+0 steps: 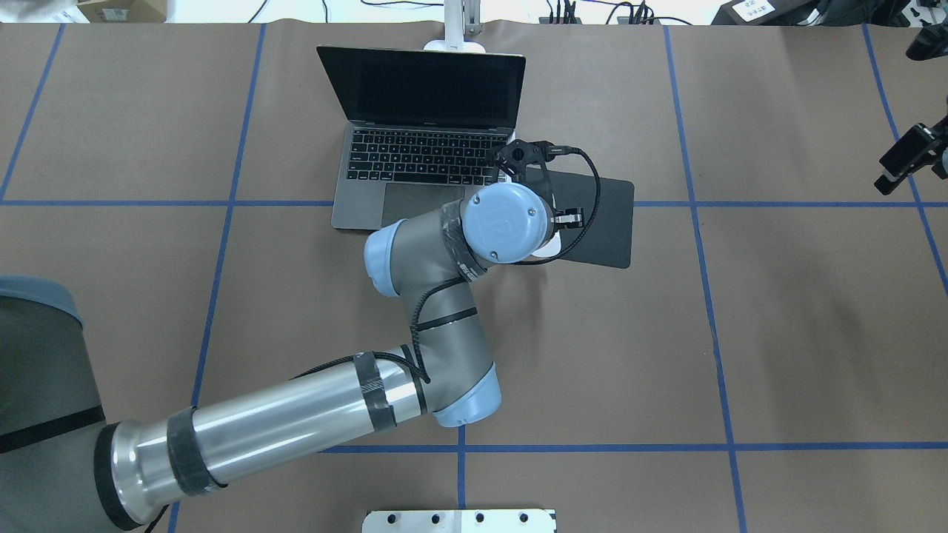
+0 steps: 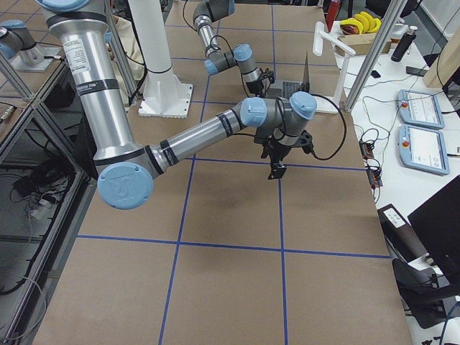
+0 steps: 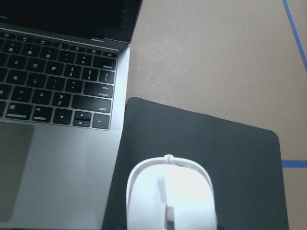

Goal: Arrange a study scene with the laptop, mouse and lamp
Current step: 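Carry the mouse with the left gripper onto the black mouse pad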

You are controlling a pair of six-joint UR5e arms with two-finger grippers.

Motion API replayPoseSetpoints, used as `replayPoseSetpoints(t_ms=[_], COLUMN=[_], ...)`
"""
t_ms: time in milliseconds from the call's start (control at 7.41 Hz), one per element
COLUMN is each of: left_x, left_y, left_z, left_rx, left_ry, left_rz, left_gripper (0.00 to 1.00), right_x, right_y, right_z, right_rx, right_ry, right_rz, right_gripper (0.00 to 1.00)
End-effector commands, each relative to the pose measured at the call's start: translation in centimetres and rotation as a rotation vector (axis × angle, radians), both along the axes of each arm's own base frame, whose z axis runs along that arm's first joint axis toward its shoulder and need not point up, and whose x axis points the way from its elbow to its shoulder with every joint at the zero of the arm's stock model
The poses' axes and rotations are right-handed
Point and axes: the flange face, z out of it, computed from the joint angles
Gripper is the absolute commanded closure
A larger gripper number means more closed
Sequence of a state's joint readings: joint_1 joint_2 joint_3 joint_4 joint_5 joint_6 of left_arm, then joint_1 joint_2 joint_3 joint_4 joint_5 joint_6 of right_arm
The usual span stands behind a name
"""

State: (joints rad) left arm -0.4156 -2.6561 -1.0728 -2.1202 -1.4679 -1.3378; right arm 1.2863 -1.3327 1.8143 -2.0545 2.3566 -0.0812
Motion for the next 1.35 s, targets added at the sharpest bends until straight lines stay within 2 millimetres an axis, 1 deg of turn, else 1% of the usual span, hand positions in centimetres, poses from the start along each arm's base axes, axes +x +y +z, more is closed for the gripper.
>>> replayPoseSetpoints(t_ms=[0,135,270,405,540,675,810,945,1080,1215], left_x=[3.6,3.5,3.2,2.1,0.3,-1.4,-4.9,-10.4,-15.9,-20.9], left_y=[2.6,2.6,2.6,2.3,1.1,-0.8,-2.9,-4.7,-6.3,-7.6], left_z=[-1.3,-1.4,-1.8,-2.7,-3.8,-3.0,0.5,4.7,6.6,8.8], left_rx=[0.028,0.028,0.033,0.044,0.051,0.038,-0.008,-0.066,-0.083,-0.125], left_ry=[-0.003,-0.001,0.014,0.037,0.053,0.052,0.055,0.052,0.023,-0.018], left_rz=[-0.029,-0.031,-0.032,-0.036,-0.044,-0.043,0.005,0.070,0.113,0.165], left_gripper=[0.85,0.50,0.01,0.00,0.00,0.00,0.00,0.00,0.00,0.00], right_x=[0.2,0.1,0.0,-0.1,0.0,0.0,0.7,0.9,1.3,1.9], right_y=[0.5,0.4,0.3,0.1,0.0,-0.1,-0.2,-0.1,-0.7,-1.8], right_z=[0.2,0.2,0.1,0.0,-0.1,-0.2,-0.1,0.5,1.2,1.4], right_rx=[-0.003,-0.002,-0.004,-0.002,0.007,0.012,0.012,0.016,0.018,-0.037], right_ry=[-0.002,-0.002,-0.010,-0.010,-0.010,-0.008,-0.006,0.013,0.086,0.105], right_rz=[0.001,0.001,-0.001,-0.001,0.000,-0.001,0.010,0.005,0.015,0.084], right_gripper=[0.00,0.00,0.00,0.00,0.00,0.00,0.00,0.00,0.00,0.00])
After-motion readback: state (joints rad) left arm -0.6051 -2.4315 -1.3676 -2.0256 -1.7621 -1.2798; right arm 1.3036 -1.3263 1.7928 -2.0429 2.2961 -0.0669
